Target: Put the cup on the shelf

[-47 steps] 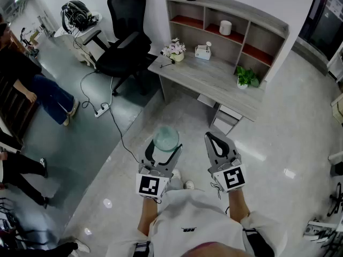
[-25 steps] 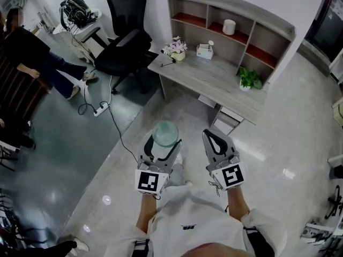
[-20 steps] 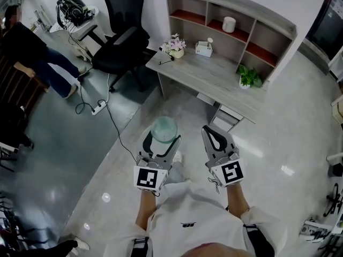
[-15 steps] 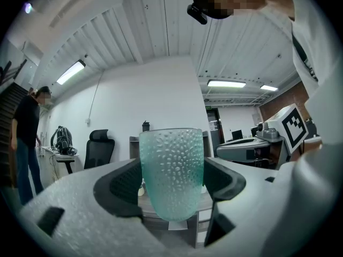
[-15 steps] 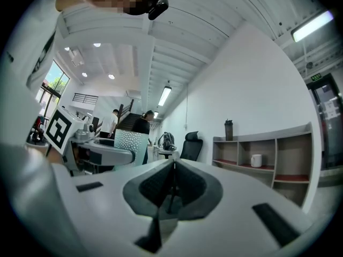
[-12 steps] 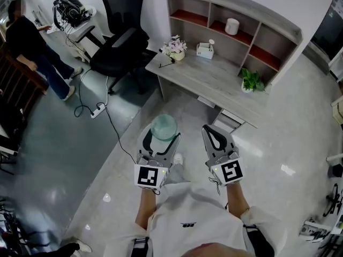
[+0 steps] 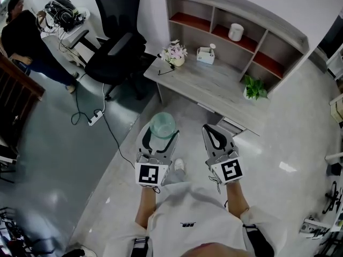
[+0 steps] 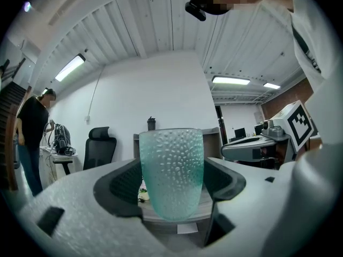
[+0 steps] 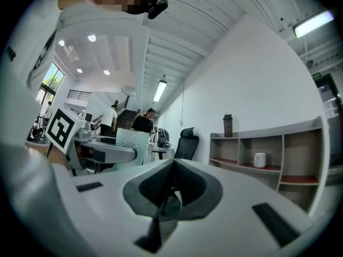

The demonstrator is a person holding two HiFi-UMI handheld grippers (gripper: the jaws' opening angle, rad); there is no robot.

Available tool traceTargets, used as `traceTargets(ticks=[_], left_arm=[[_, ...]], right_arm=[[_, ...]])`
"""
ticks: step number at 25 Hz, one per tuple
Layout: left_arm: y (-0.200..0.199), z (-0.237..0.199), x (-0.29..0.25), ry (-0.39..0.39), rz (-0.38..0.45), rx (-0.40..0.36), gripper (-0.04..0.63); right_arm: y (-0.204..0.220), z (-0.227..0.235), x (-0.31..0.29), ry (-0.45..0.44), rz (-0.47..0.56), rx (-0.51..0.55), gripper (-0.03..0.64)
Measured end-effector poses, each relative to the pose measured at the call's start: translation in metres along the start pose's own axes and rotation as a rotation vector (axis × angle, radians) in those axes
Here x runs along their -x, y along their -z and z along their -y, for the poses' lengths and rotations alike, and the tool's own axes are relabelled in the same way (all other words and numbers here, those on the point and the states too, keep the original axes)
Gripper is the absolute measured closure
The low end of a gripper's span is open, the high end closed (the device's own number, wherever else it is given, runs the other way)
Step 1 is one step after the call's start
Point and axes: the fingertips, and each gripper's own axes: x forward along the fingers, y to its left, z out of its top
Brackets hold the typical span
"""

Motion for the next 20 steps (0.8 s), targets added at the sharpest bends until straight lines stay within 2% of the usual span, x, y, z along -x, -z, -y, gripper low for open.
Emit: traceTargets(ticks=[14,20], left_arm=[[0.016,-0.048,-0.061,0.053,0.003,-0.030,0.221],[0.014,-0.067,-0.082,0.058,-0.001,0.019,0.221]], right_arm=[[0.012,0.031,-0.066,0.043,-0.029,0.001,0.586],[0.017,0.038,-0.094,0.052,-0.034,0.001,0.586]])
